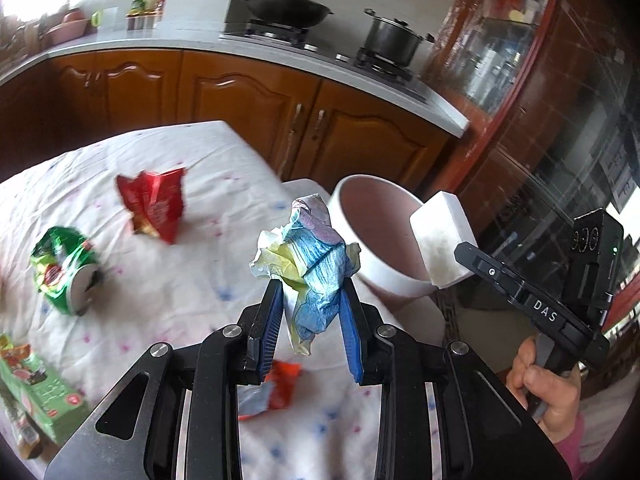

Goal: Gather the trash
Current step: 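Carry both items over the pink bucket and open both tools to release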

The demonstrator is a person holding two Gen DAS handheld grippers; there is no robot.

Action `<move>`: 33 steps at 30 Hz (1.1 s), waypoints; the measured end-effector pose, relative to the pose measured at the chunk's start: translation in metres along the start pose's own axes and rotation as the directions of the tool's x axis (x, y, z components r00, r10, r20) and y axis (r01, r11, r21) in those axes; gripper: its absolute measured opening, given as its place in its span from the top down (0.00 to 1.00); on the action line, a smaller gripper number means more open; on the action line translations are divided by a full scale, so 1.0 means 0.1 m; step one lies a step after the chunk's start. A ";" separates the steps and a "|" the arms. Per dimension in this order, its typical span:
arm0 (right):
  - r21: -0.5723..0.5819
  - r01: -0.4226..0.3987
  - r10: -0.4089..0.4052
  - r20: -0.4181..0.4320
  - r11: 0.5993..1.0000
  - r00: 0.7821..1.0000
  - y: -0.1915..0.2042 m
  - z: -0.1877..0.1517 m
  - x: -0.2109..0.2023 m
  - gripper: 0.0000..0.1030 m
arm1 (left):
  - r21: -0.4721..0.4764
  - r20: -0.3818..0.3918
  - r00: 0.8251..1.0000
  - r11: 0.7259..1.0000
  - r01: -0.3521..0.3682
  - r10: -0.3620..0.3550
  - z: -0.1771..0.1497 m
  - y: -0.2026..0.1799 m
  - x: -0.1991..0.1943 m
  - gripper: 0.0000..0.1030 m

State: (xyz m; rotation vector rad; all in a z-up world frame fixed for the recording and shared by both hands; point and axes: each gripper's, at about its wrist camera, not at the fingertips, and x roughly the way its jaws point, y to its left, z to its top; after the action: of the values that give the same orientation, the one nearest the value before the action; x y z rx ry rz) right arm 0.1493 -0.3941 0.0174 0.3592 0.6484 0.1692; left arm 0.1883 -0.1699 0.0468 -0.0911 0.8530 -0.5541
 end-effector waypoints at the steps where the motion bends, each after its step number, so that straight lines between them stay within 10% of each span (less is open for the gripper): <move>1: 0.010 0.006 -0.006 0.005 1.000 1.000 -0.06 0.01 -0.02 0.72 | 0.006 -0.003 1.000 1.000 0.005 -0.005 0.01 -0.04 0.02 0.74; 33: 0.124 0.061 -0.059 -0.023 0.990 0.998 -0.86 0.27 0.19 0.72 | 0.131 -0.154 0.987 0.989 0.065 -0.045 0.55 -0.92 1.14 0.74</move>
State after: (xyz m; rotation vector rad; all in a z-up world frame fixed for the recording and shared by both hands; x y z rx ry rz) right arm 0.1844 -0.4764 -0.0057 0.4585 0.6897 0.0748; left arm 0.2491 -0.3130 0.0317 0.0522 0.9595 -0.6756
